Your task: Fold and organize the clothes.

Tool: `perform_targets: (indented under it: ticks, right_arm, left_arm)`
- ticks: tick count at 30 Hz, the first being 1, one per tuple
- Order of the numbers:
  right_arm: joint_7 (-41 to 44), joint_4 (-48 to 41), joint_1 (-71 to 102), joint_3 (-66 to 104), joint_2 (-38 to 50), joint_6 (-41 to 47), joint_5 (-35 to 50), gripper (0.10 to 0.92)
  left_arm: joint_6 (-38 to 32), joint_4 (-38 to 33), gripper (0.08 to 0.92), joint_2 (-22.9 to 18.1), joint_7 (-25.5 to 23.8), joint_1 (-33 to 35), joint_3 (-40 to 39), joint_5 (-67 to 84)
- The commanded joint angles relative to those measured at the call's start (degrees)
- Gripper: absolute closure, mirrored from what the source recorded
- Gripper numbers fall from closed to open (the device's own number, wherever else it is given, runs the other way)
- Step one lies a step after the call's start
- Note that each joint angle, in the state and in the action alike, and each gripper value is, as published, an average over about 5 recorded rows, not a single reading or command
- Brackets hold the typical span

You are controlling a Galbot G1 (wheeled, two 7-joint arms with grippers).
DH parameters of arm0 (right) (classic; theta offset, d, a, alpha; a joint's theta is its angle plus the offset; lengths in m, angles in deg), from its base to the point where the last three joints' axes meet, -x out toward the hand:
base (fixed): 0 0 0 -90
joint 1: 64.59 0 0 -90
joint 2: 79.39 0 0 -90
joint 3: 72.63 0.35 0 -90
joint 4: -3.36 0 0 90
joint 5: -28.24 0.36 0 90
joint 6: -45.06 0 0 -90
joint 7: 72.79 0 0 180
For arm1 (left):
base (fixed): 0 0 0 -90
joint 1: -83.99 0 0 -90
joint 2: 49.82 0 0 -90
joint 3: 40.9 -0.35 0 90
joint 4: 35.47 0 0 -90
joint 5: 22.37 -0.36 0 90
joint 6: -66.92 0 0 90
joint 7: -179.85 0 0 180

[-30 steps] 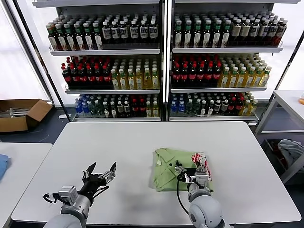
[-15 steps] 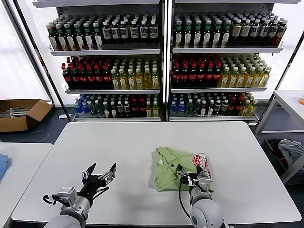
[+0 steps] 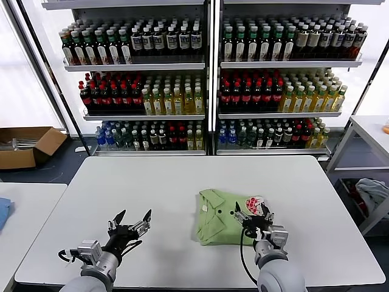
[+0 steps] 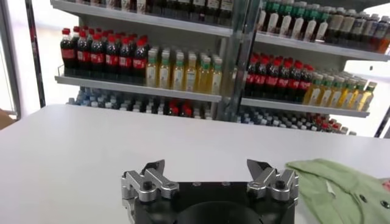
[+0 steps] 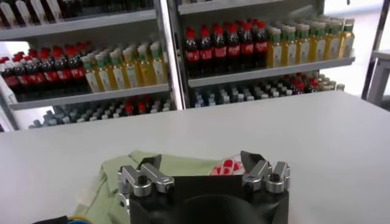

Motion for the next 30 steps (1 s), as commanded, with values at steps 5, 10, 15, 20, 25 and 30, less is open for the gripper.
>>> perform_targets:
  ticks: [5, 10, 15, 20, 25, 30]
  right_arm:
    - [-0.98, -1.16, 3.97, 1.60, -0.56, -0.60, 8.66, 0.203]
    - [-2.30, -1.28, 3.74, 1.73, -1.15, 0.23, 8.76, 0.203]
    - [-2.68, -2.35, 3.58, 2.35, -1.18, 0.17, 8.60, 0.203]
    - [-2.54, -4.02, 3.39, 2.45, -1.27, 0.06, 8.63, 0.203]
    - [-2.50, -5.15, 3.52, 2.45, -1.36, -0.06, 8.55, 0.203]
    - [-2.08, -3.69, 4.18, 2.63, -1.16, -0.15, 8.53, 0.203]
  left_arm:
    - [0.00, 0.01, 0.177, -0.57, -0.06, 0.24, -0.88, -0.87]
    - [-0.04, -0.12, 0.177, -0.49, -0.17, 1.00, -0.62, -1.23]
    - [0.01, -0.44, 0.177, -0.40, -0.30, 1.35, -0.52, -1.28]
    - [0.03, -0.39, 0.177, -0.53, -0.33, 1.38, -0.82, -1.43]
    - [0.02, -0.54, 0.177, -0.63, -0.38, 1.57, -0.80, -1.53]
    - [0.00, -0.74, 0.177, -0.64, -0.46, 1.82, -0.58, -1.53]
